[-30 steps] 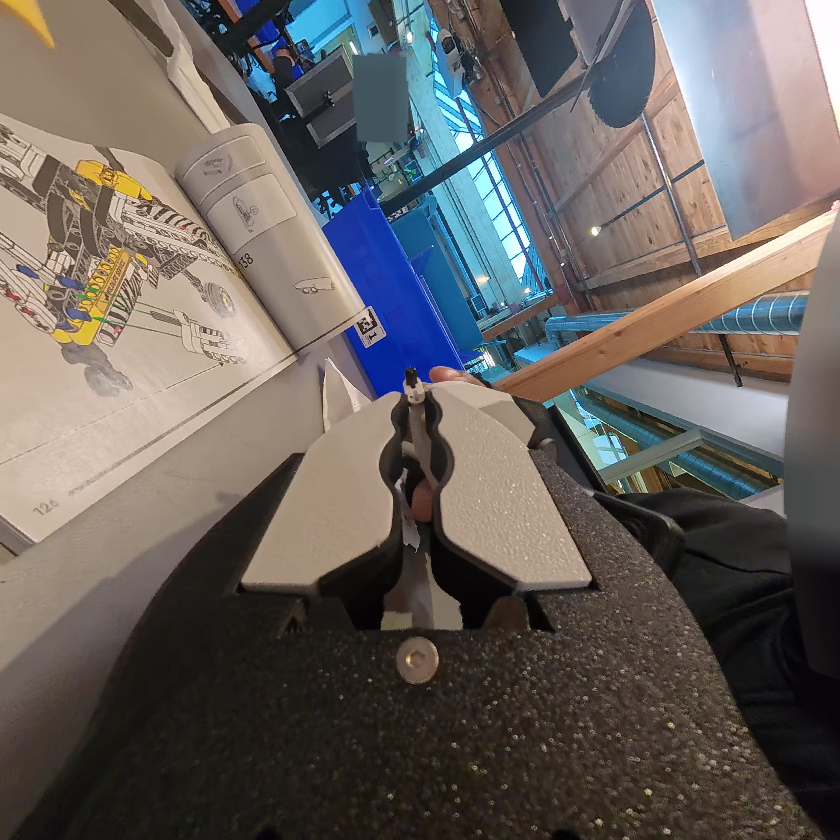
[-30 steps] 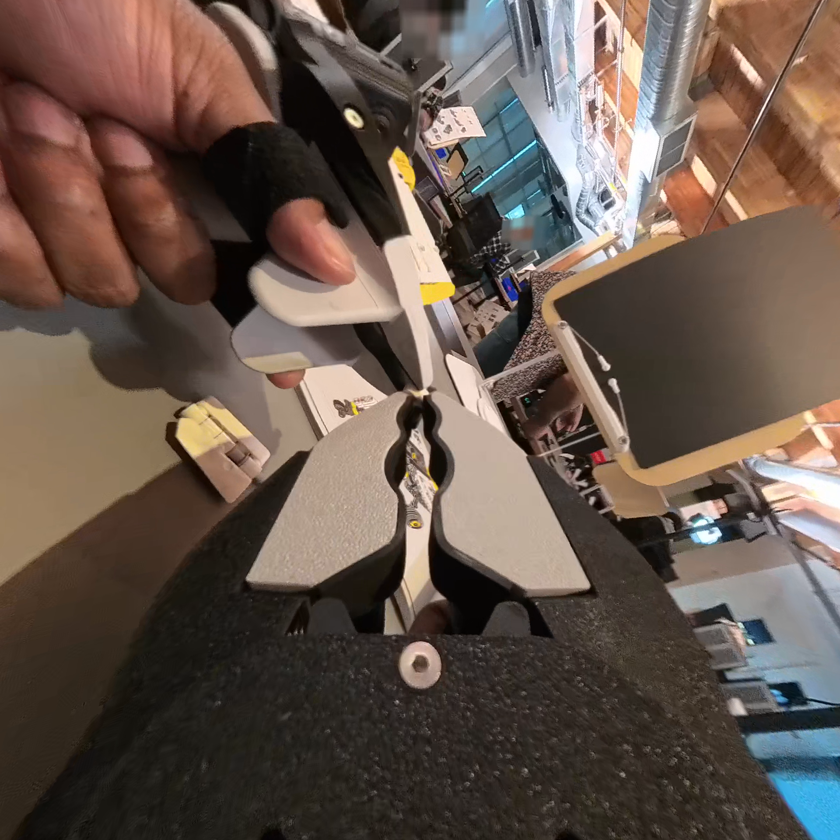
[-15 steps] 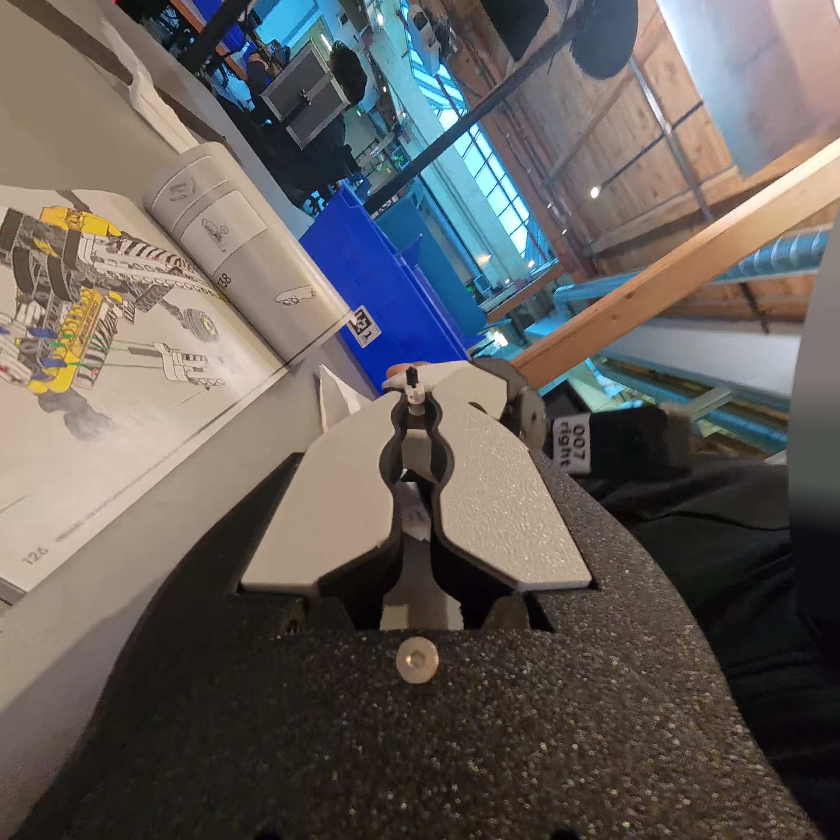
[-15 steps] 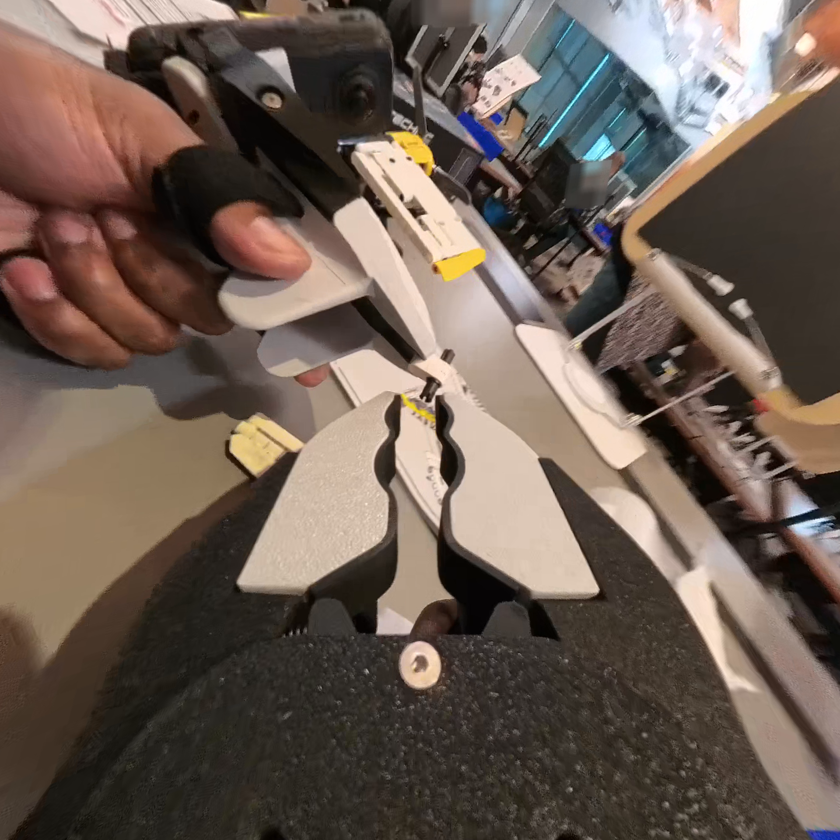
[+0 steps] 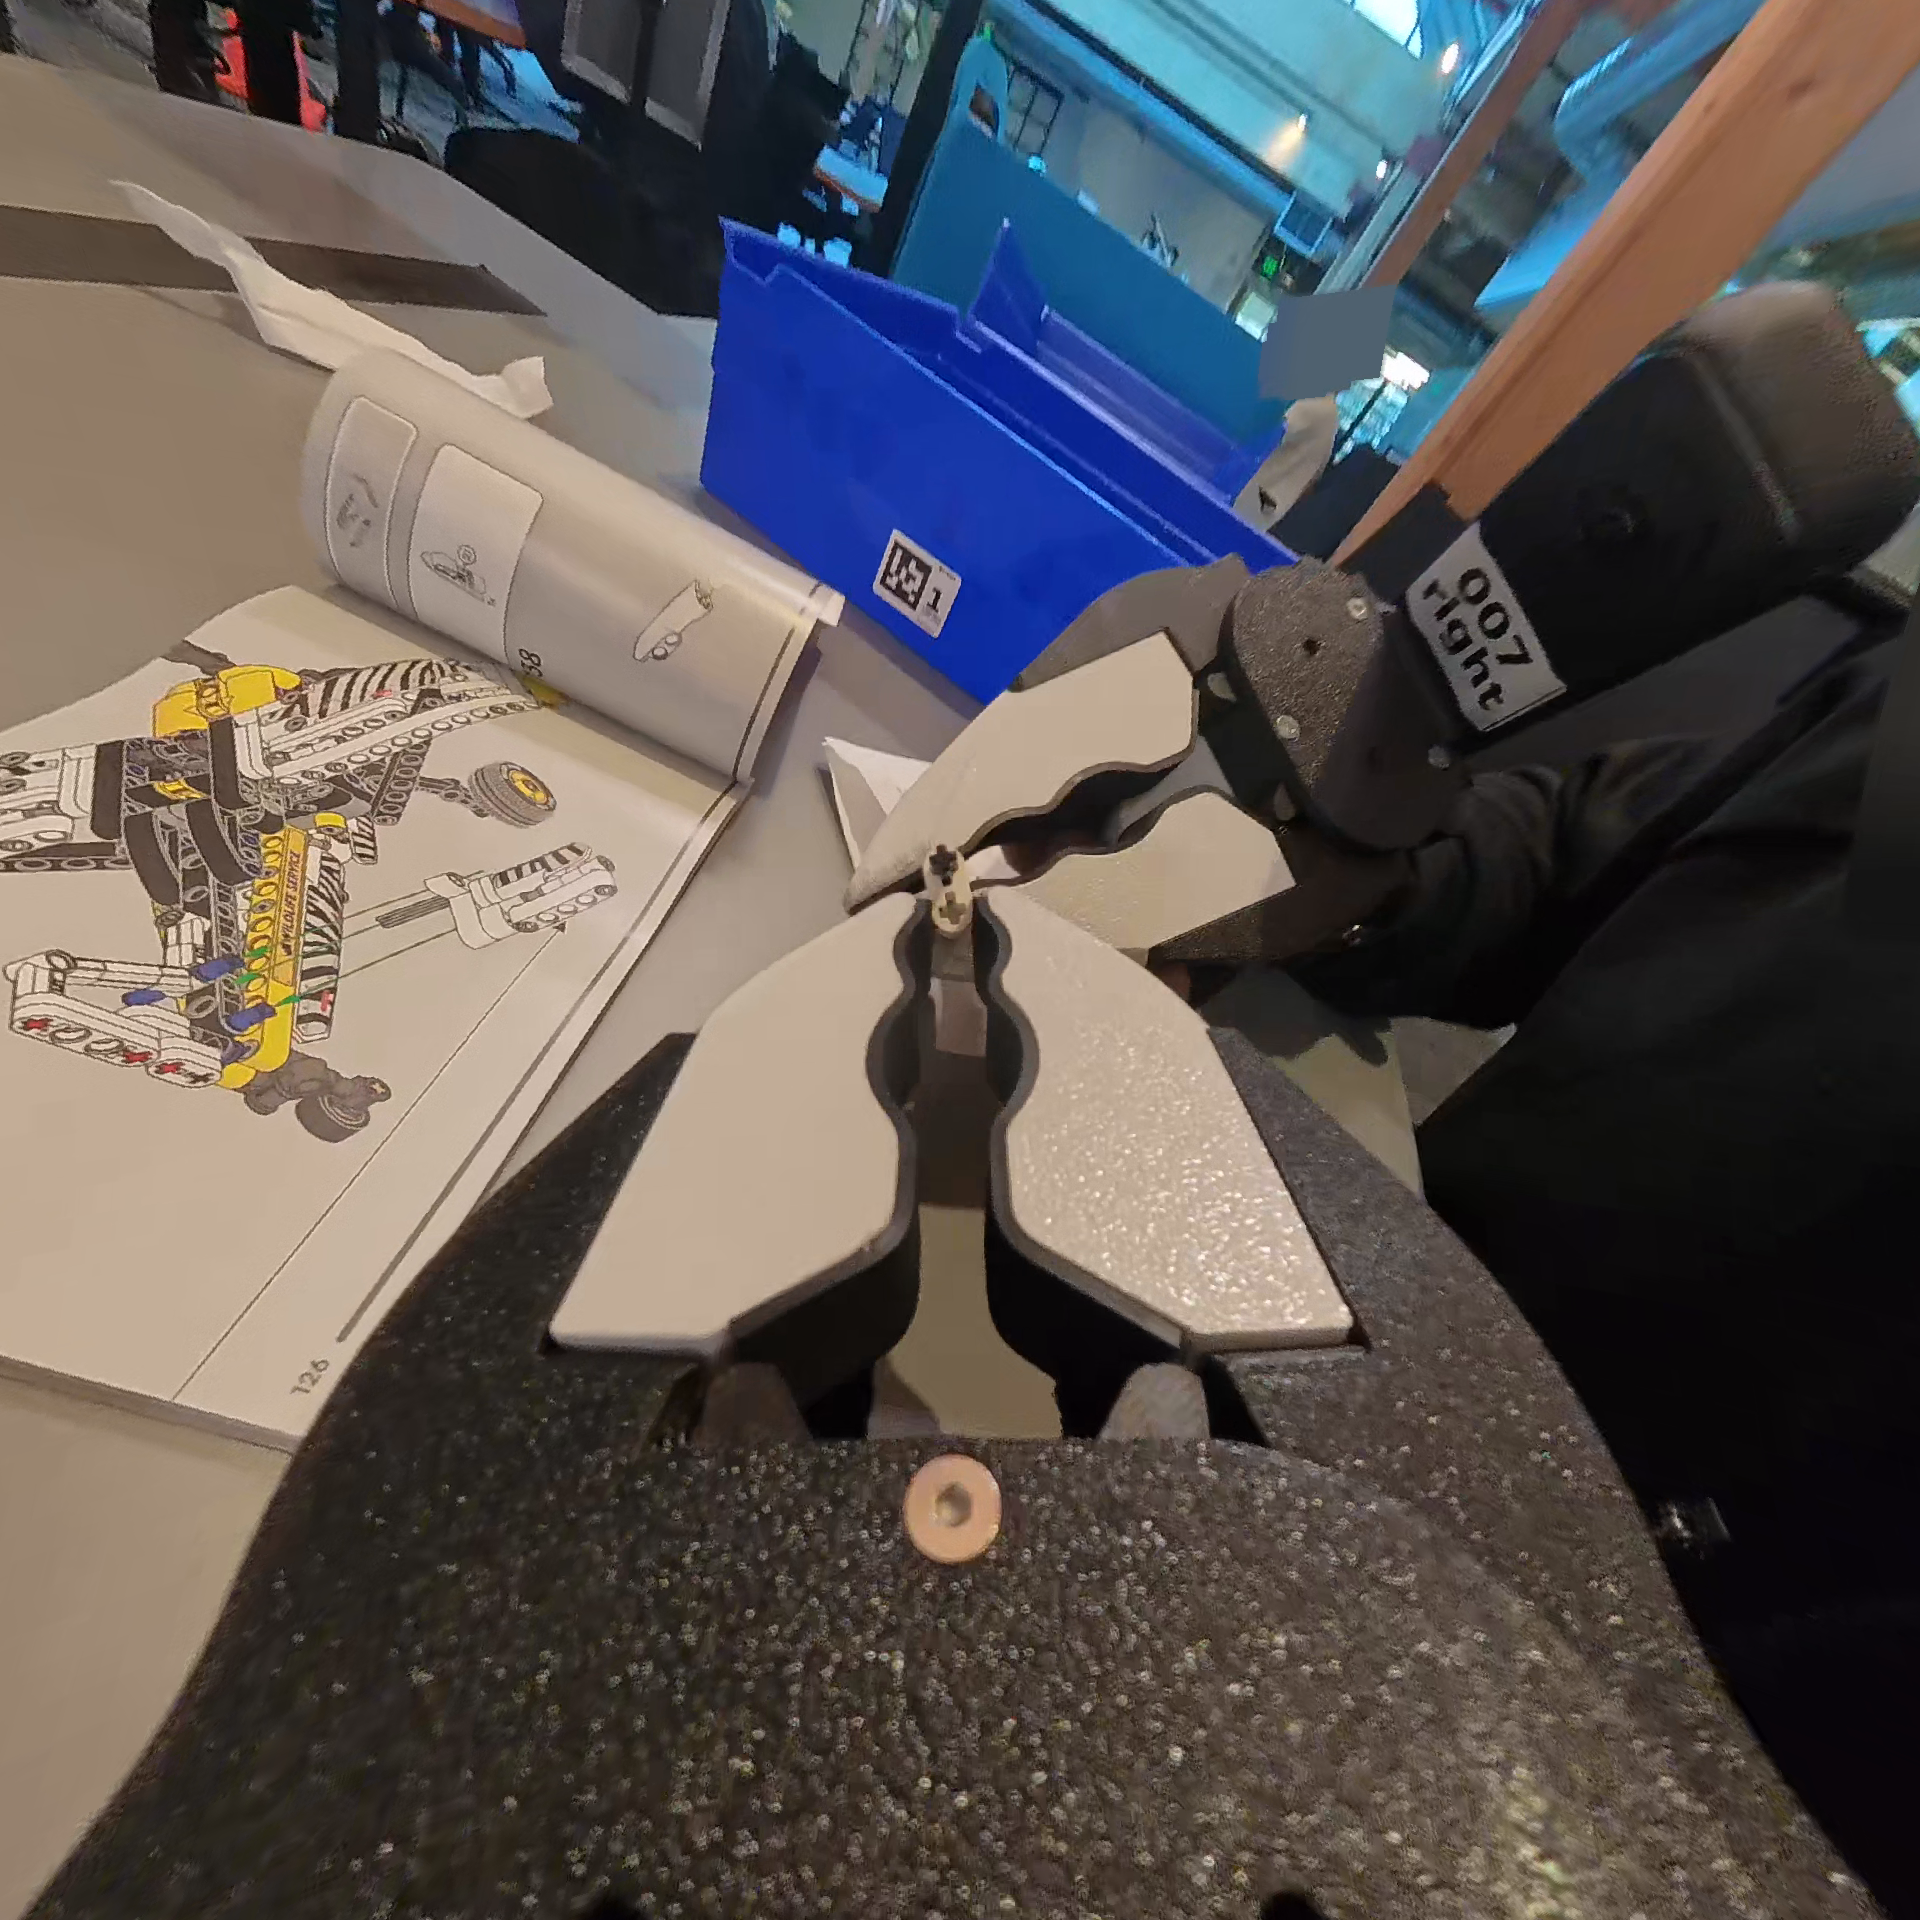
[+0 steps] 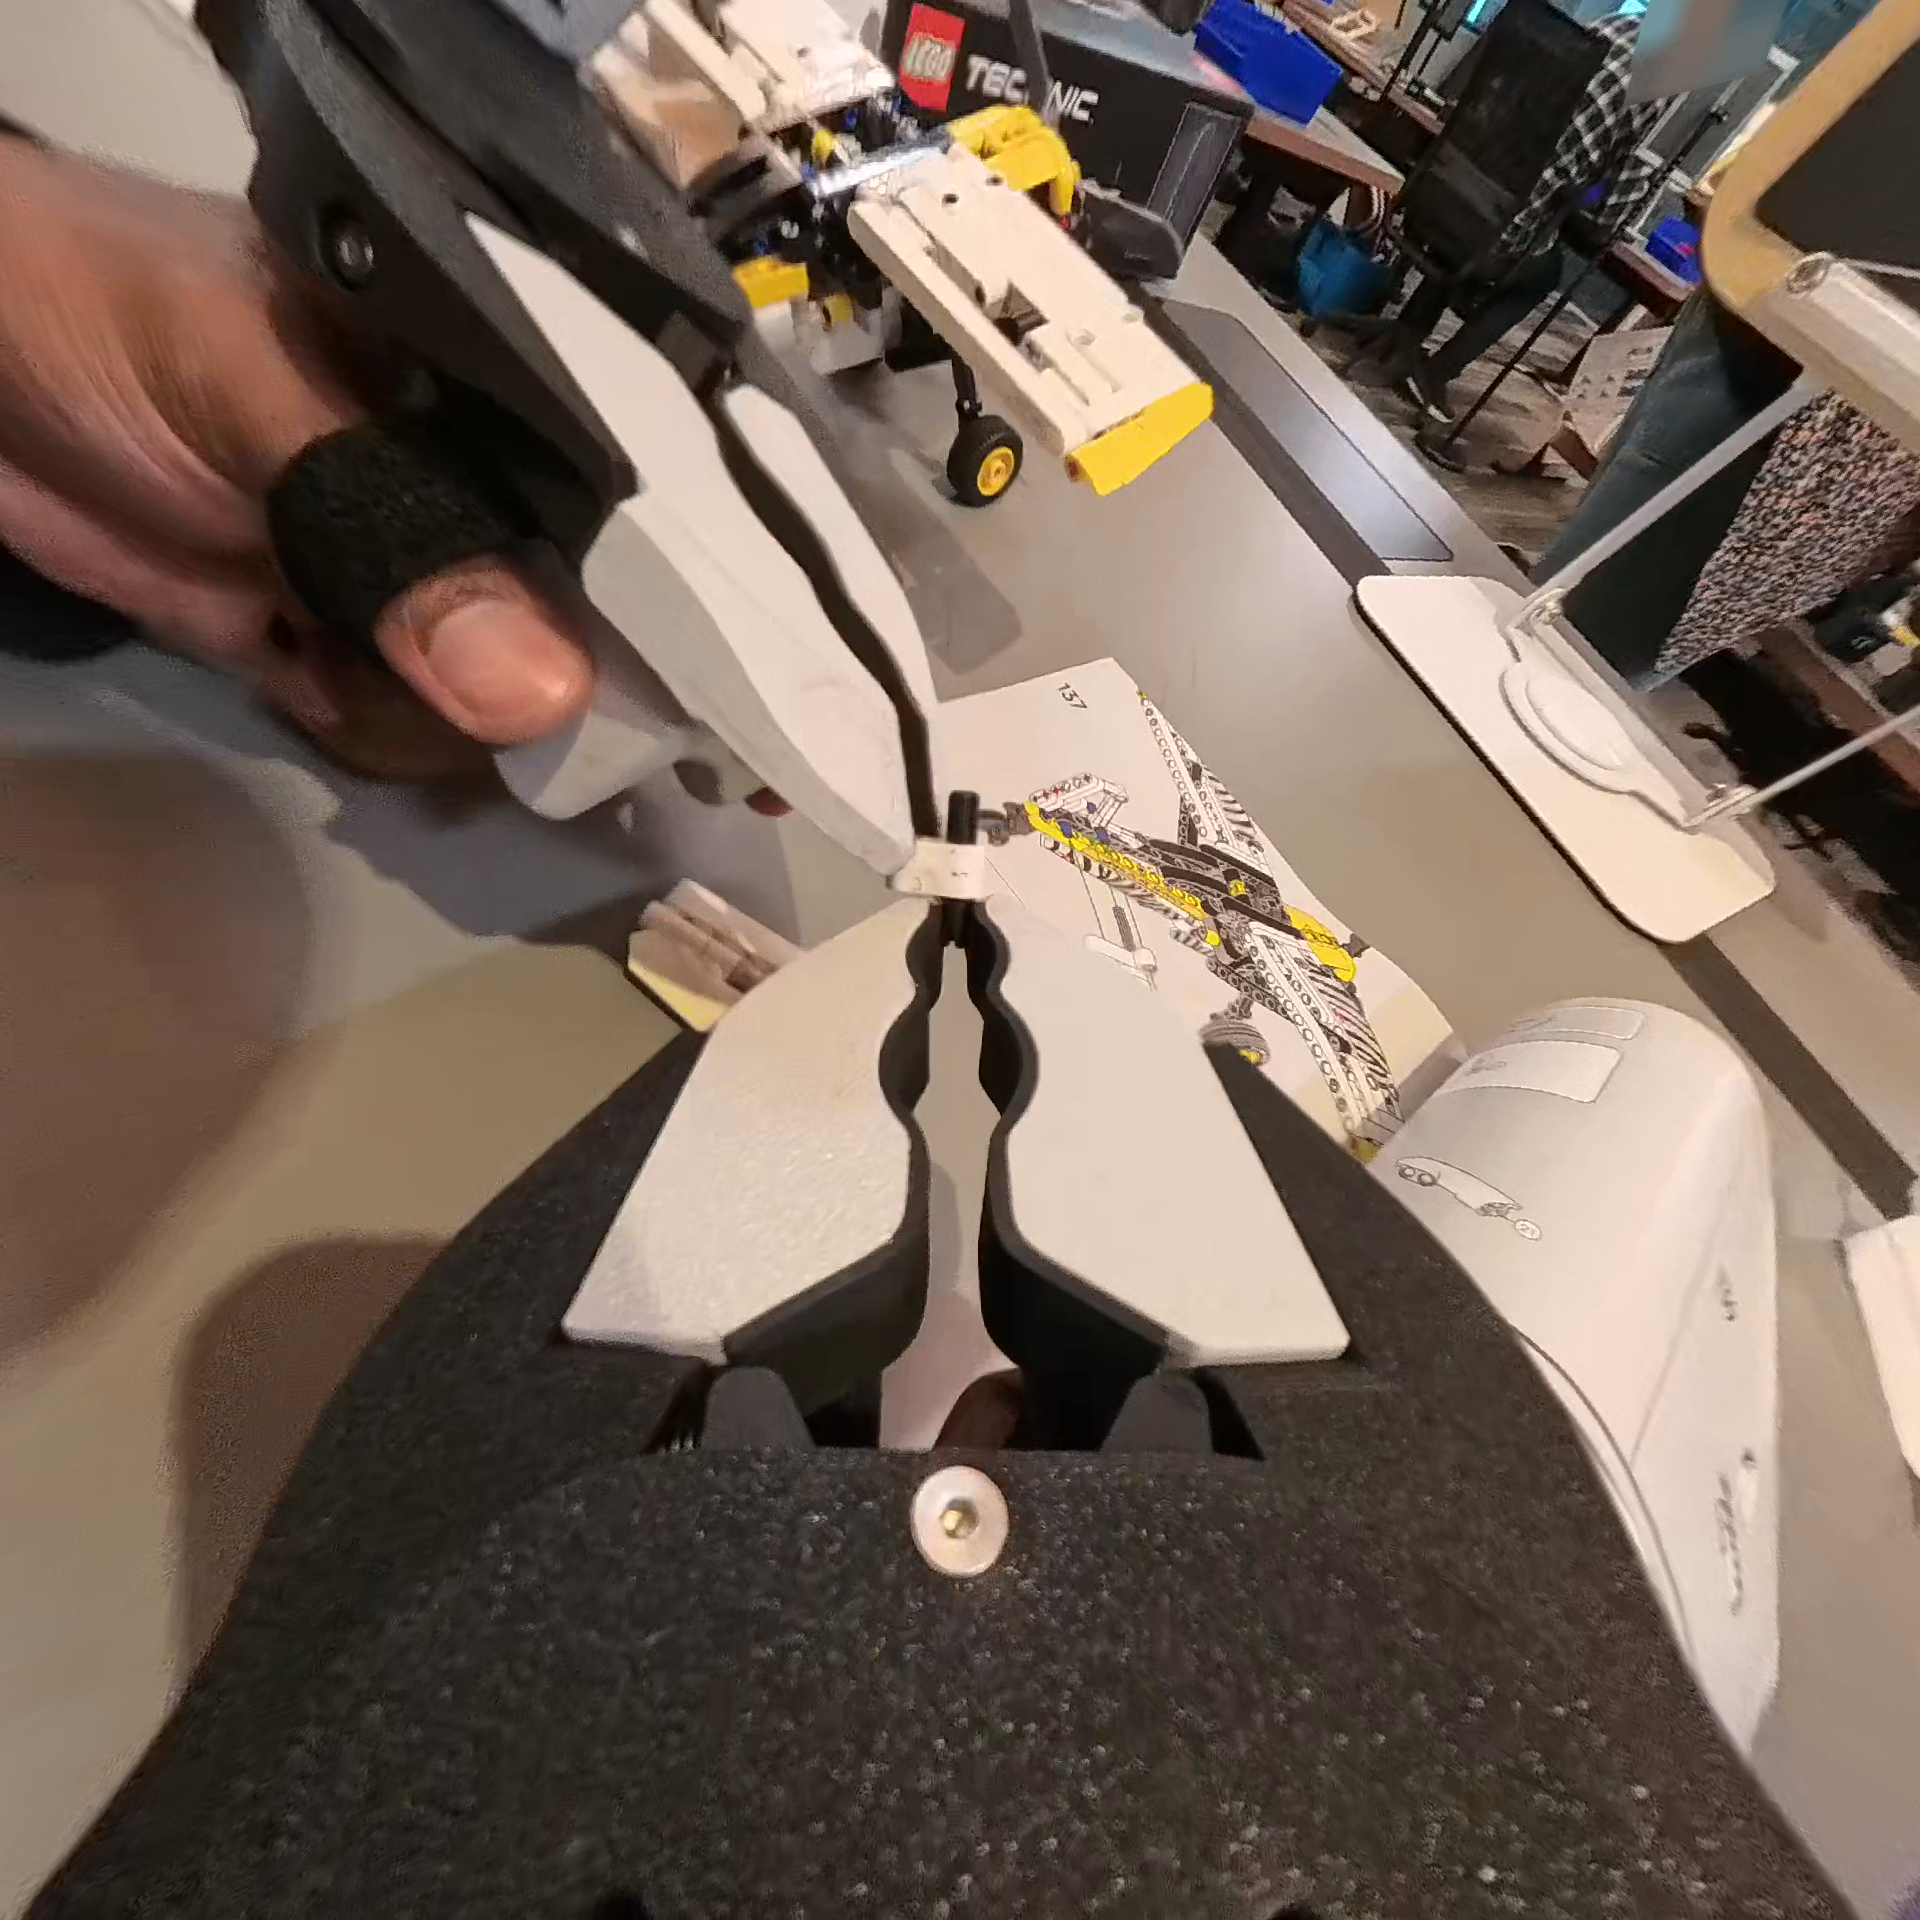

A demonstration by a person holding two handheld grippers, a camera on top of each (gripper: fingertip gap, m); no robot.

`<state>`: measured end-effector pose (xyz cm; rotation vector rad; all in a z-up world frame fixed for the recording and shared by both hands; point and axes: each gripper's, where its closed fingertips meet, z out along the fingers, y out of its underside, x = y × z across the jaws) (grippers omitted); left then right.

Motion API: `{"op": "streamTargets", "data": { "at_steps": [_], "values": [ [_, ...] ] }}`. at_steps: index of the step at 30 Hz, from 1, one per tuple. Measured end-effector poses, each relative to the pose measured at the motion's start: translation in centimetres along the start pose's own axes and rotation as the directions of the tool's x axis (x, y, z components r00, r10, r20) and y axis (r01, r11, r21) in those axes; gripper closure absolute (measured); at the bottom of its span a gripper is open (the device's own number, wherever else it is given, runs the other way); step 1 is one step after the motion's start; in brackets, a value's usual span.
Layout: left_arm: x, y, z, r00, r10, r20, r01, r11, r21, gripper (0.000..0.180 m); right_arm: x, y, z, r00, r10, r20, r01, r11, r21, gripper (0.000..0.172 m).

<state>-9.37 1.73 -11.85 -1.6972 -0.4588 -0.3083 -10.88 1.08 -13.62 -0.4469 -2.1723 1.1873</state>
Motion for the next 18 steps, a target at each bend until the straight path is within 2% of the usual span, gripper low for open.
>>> {"op": "streamTargets", "data": {
  "at_steps": [6, 10, 11, 16, 18],
  "values": [
    [-0.1, 0.2, -0.1, 0.998, -0.039, -0.040, 0.037, 0.999, -0.037, 0.163, -0.5, 0.8, 0.3, 0.990, -0.136, -0.029, 0.134, 0.989, -0.070, 0.168],
    [-0.2, 1.2, 0.3, 0.999, 0.039, -0.012, -0.041, 0.993, -0.115, 0.166, -0.7, 0.5, 0.1, 0.987, -0.161, -0.030, 0.159, 0.986, -0.058, 0.168],
    [0.0, 1.1, 0.3, 0.998, 0.060, -0.016, -0.061, 0.992, -0.110, 0.172, -0.8, 0.5, 0.1, 0.984, -0.173, -0.028, 0.171, 0.983, -0.060, 0.168],
    [0.2, 1.6, 0.3, 0.988, 0.157, -0.002, -0.156, 0.978, -0.140, 0.172, -1.2, 0.6, -0.2, 0.973, -0.229, -0.002, 0.229, 0.972, -0.055, 0.169],
    [0.6, 1.2, 0.2, 0.991, 0.133, -0.035, -0.136, 0.984, -0.115, 0.172, -1.2, 0.2, -0.6, 0.973, -0.232, 0.010, 0.233, 0.972, -0.021, 0.169]
  ]
}}
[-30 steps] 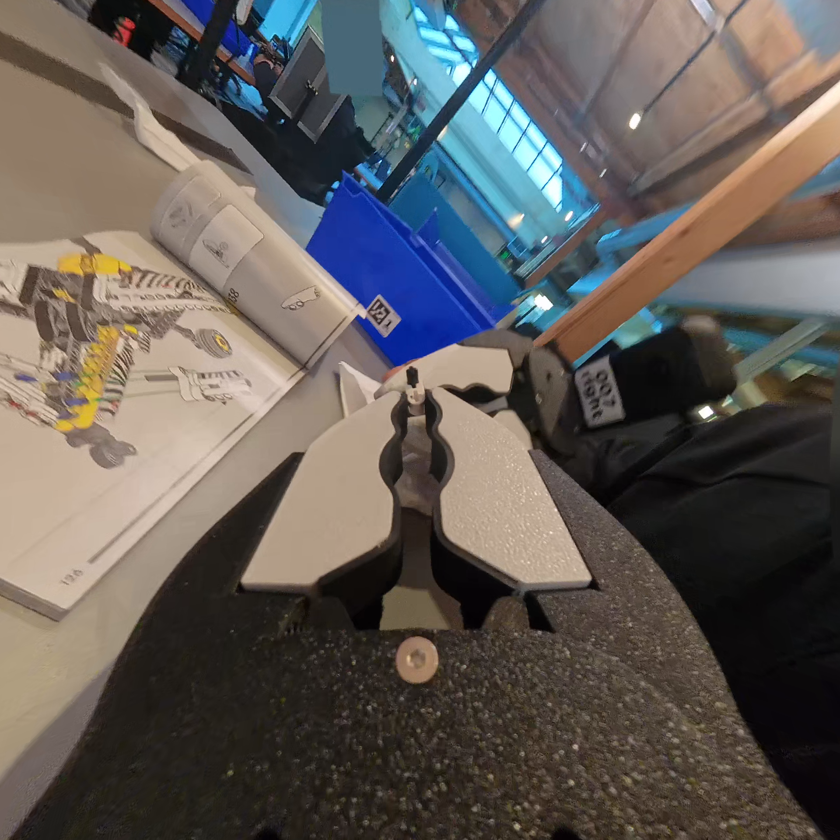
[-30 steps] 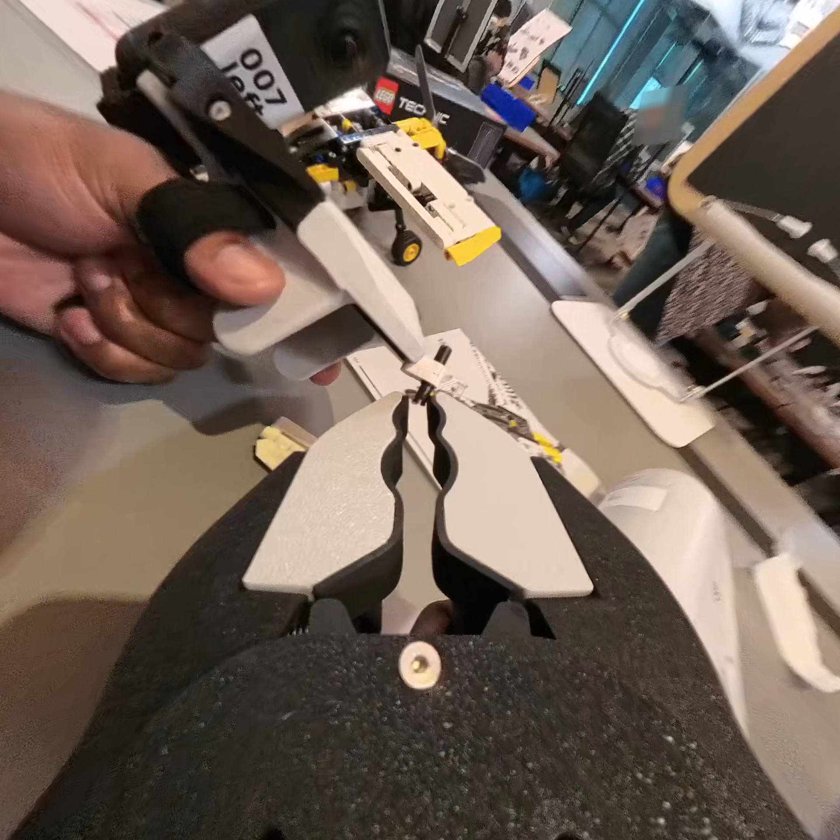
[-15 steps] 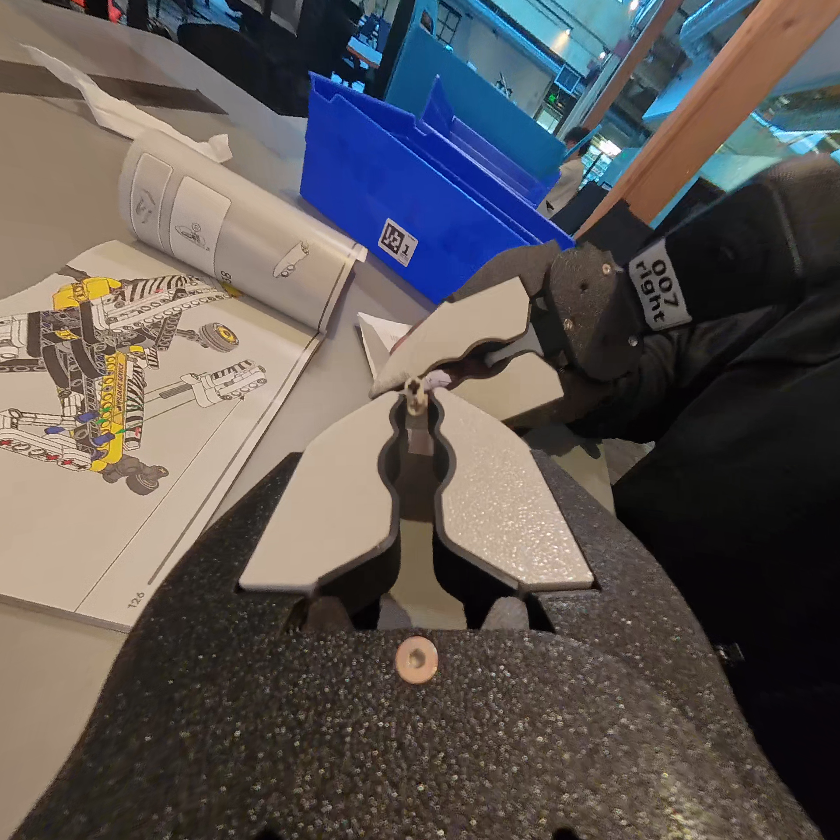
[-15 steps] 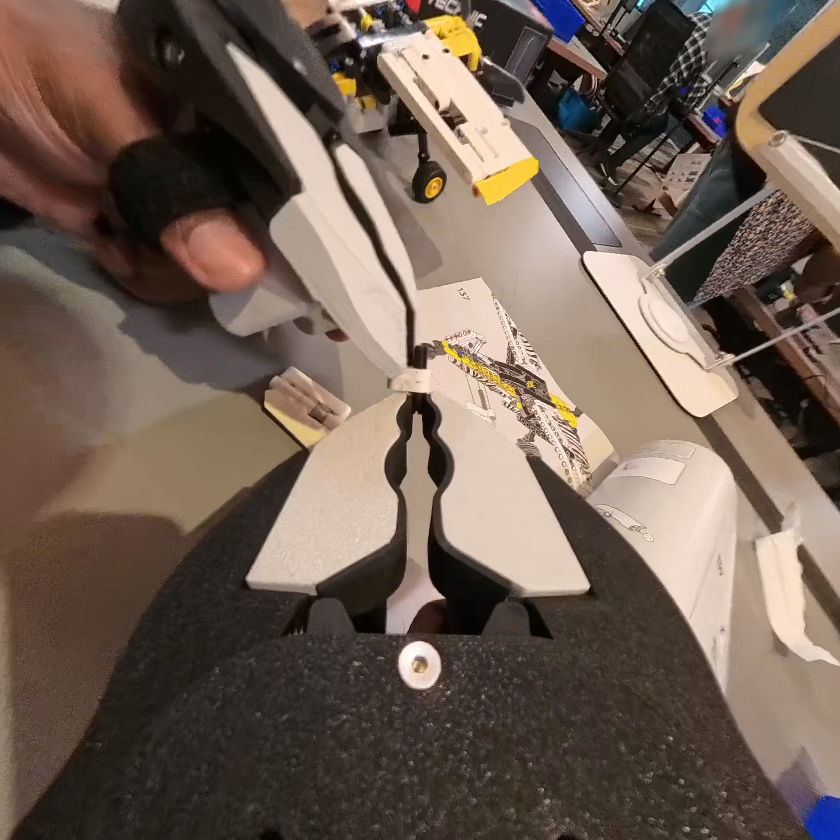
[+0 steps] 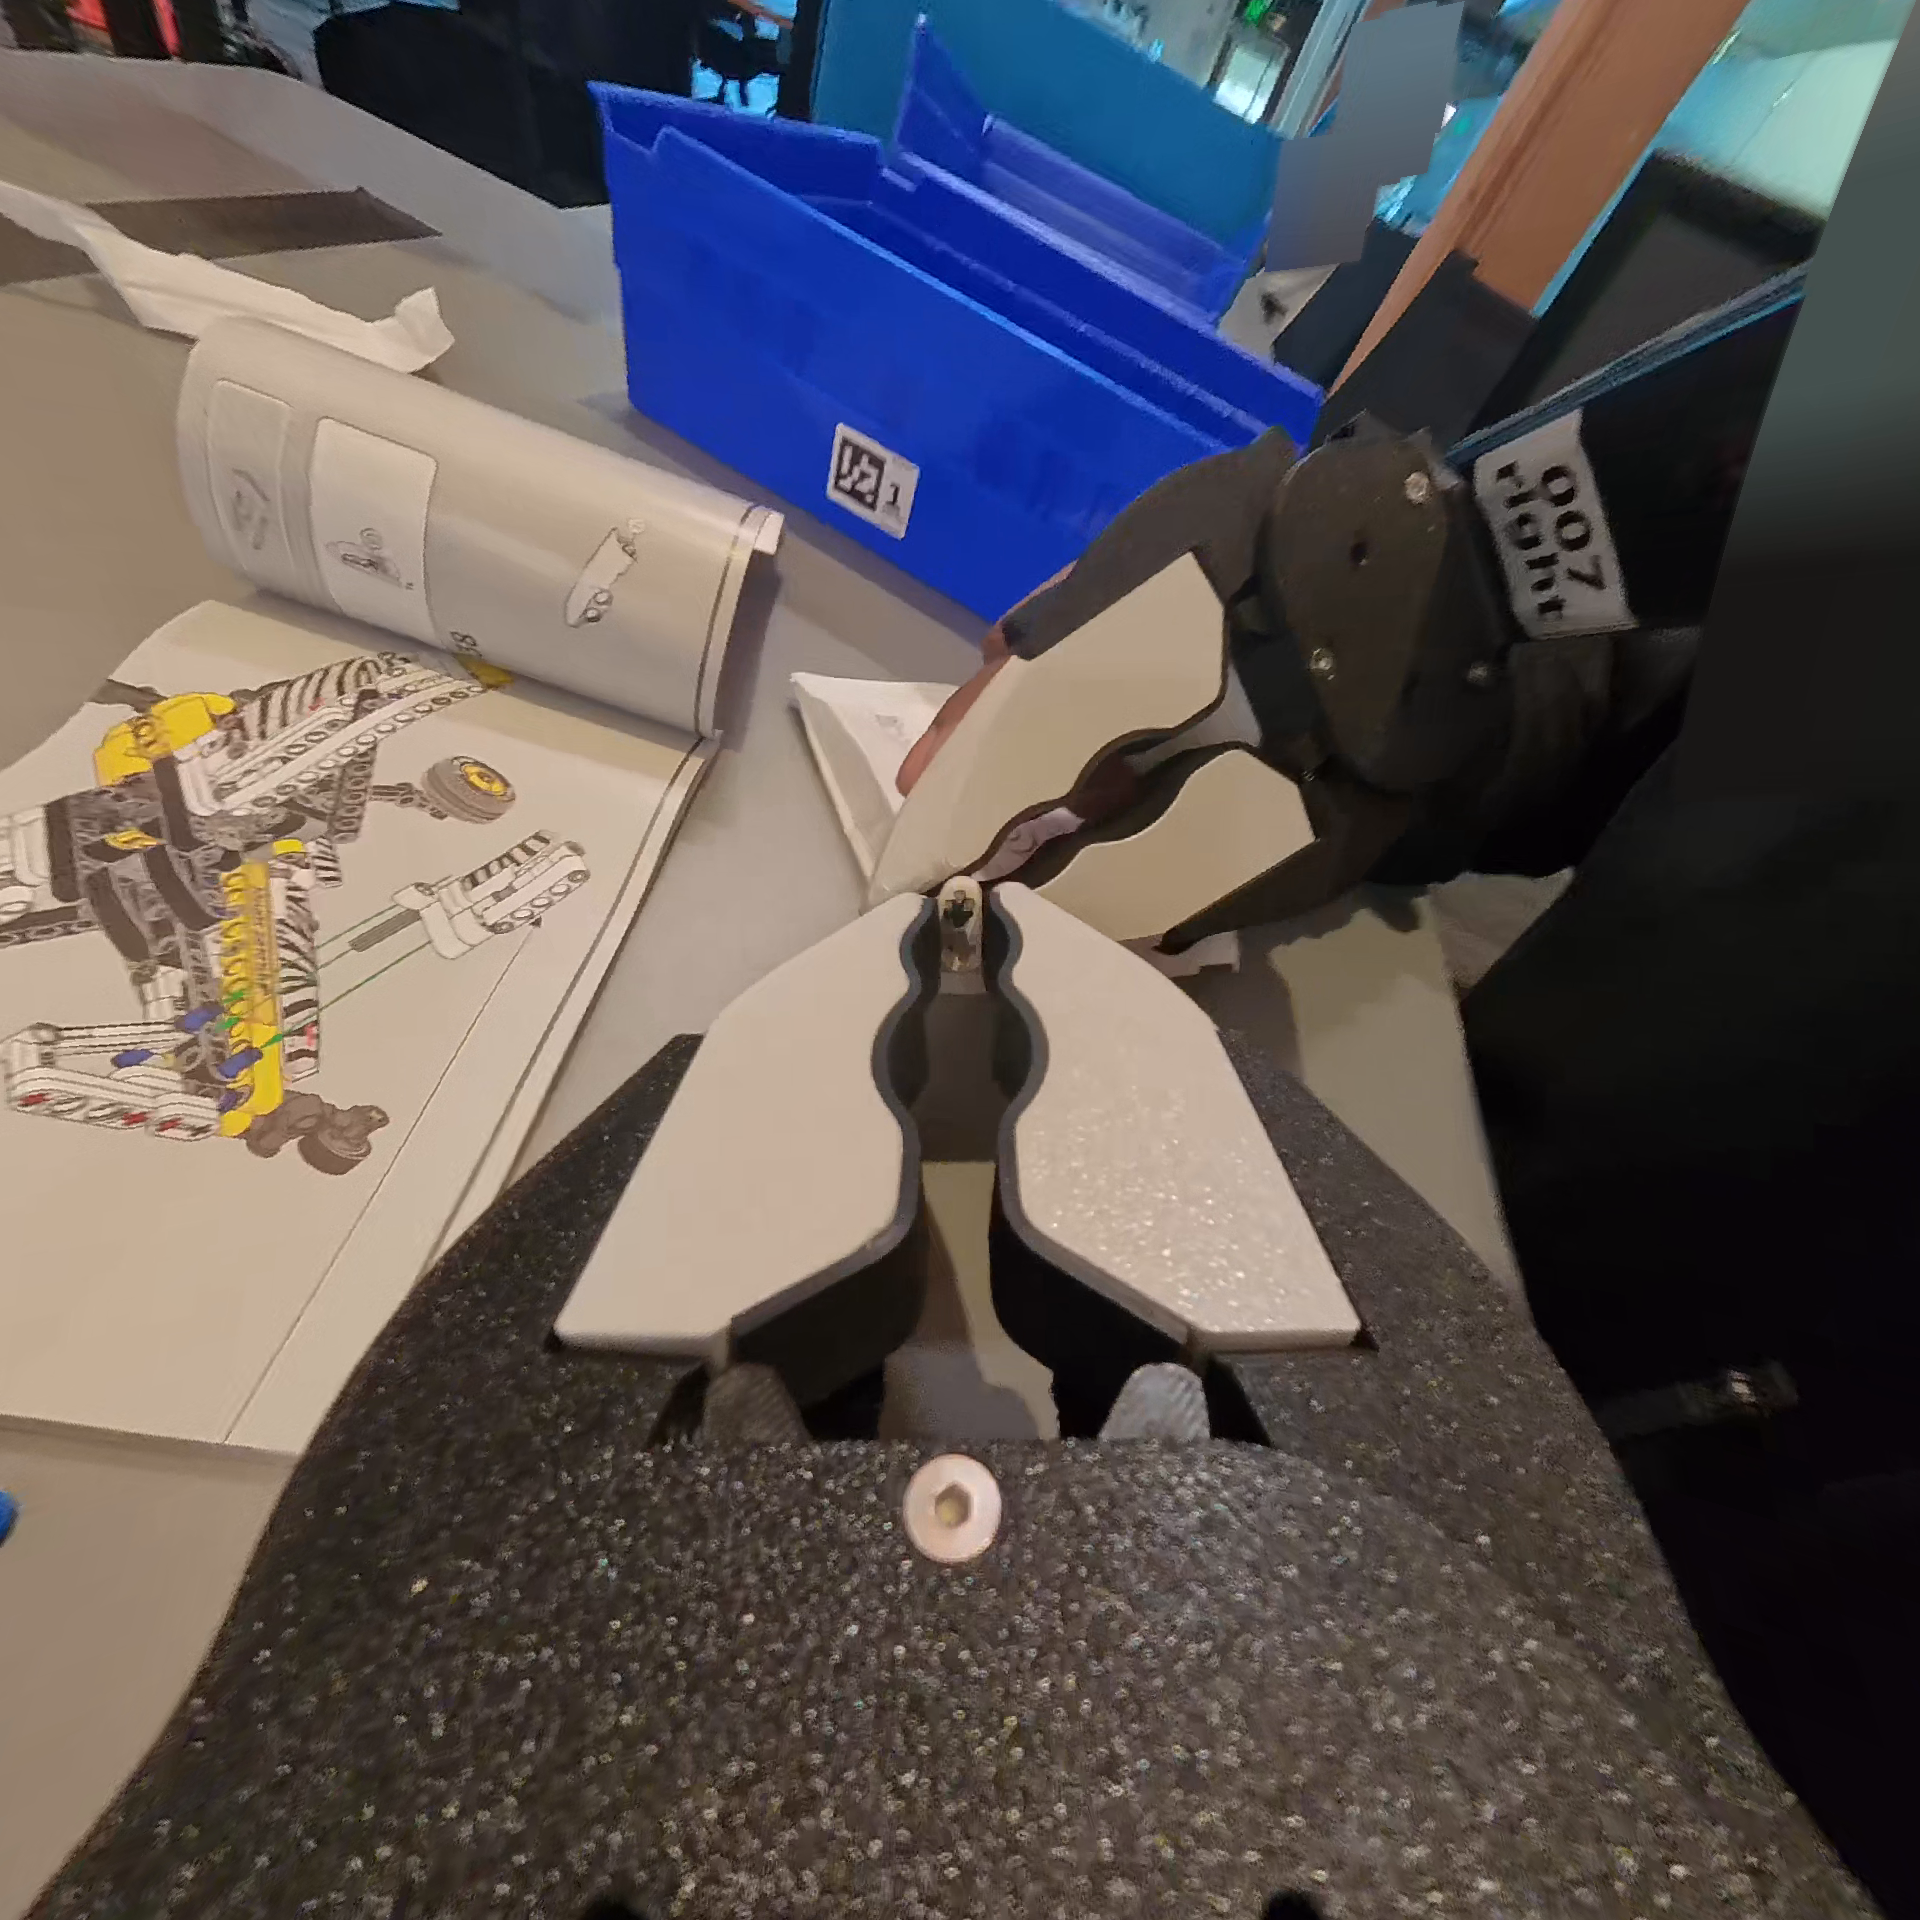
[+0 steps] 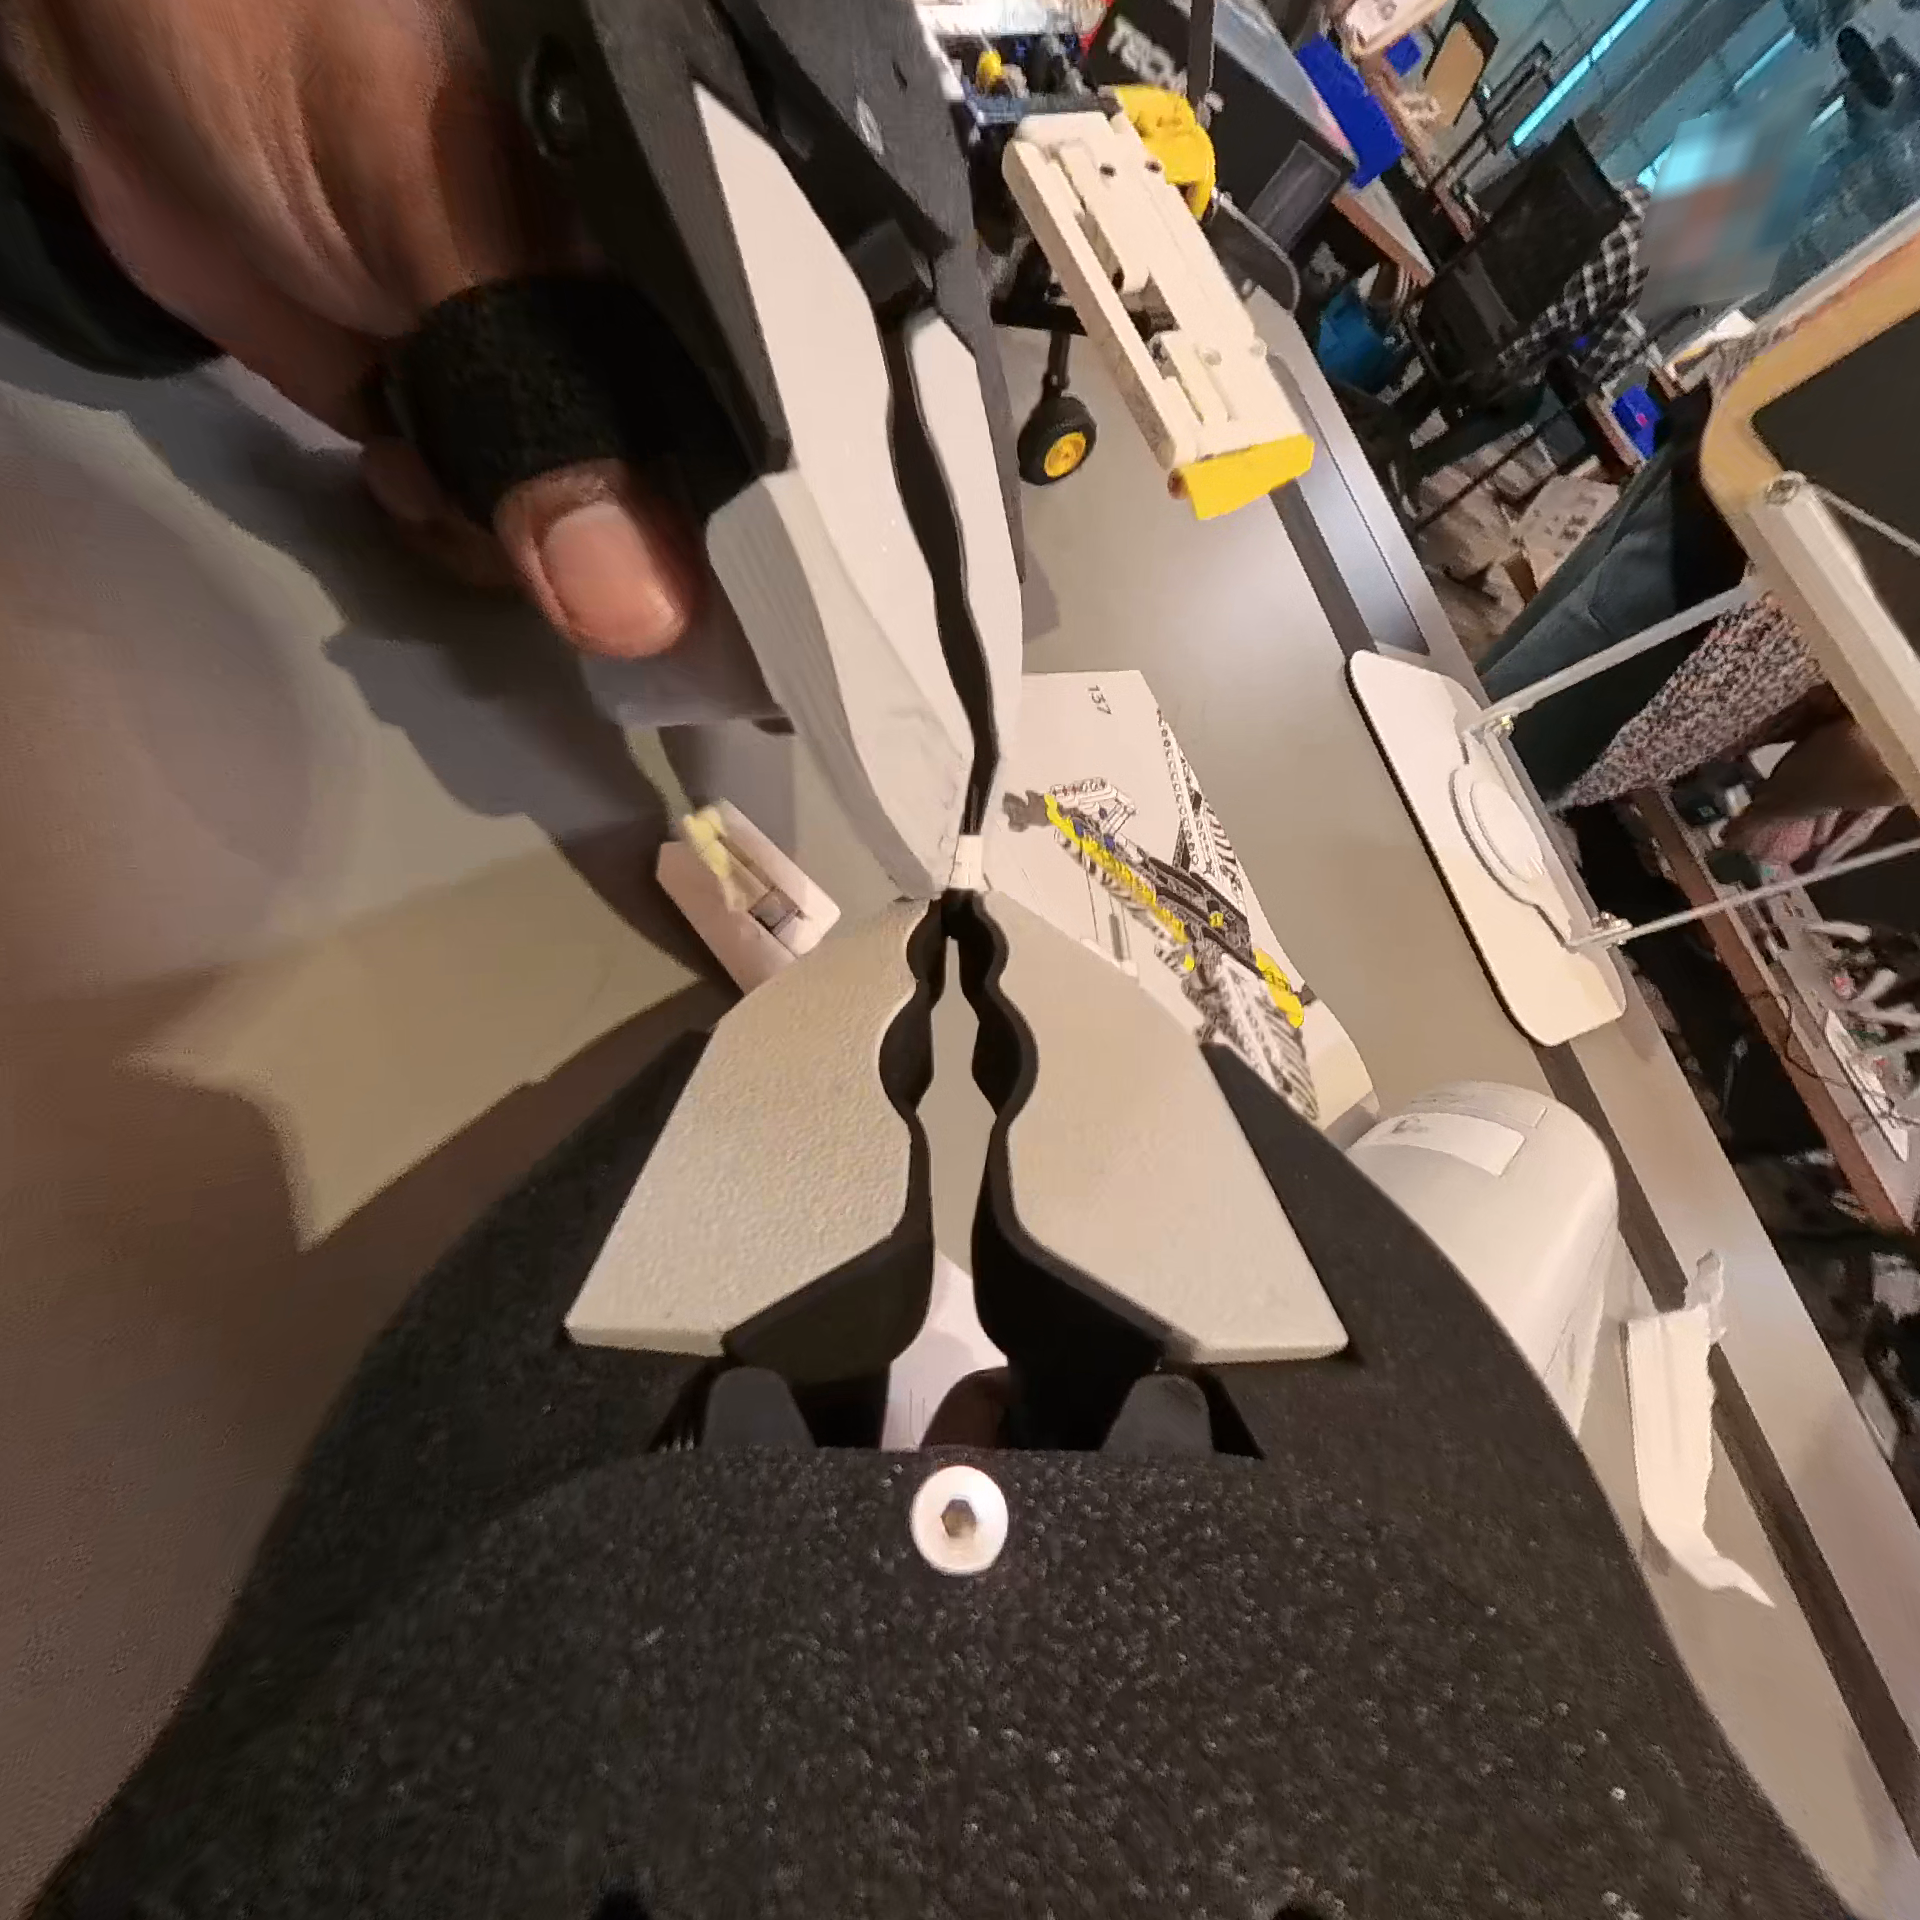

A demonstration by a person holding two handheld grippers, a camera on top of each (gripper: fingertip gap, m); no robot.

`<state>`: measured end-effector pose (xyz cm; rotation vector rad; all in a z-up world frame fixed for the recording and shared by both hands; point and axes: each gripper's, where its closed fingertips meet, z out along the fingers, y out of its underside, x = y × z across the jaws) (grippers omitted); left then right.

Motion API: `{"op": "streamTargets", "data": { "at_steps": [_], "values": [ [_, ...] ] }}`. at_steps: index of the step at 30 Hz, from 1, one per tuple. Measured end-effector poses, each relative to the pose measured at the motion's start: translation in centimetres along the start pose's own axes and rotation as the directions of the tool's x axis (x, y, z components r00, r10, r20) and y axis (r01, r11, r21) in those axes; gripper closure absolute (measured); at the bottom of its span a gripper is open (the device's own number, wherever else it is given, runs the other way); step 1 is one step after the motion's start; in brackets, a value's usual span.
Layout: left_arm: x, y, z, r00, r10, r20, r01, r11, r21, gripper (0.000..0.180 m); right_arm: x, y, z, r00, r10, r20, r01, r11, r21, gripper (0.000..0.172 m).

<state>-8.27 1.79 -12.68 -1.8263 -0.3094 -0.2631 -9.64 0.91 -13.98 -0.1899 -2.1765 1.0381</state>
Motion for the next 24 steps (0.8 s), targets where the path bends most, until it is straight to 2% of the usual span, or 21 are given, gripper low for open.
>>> {"op": "streamTargets", "data": {
  "at_steps": [2, 8, 24],
  "values": [
    [0.3, -0.2, -0.2, 0.997, -0.055, -0.050, 0.055, 0.998, 0.018, 0.172, 0.0, -0.3, -0.2, 1.000, 0.020, 0.019, -0.020, 1.000, 0.021, 0.169],
    [0.9, -0.3, -0.2, 0.991, -0.088, -0.104, 0.091, 0.996, 0.022, 0.172, -0.3, -0.6, -0.7, 0.998, 0.051, 0.048, -0.054, 0.997, 0.054, 0.170],
    [1.6, -0.6, 0.0, 0.988, -0.081, -0.130, 0.087, 0.996, 0.037, 0.172, -0.4, -0.5, -1.6, 0.995, 0.078, 0.058, -0.083, 0.991, 0.101, 0.170]
  ]
}}
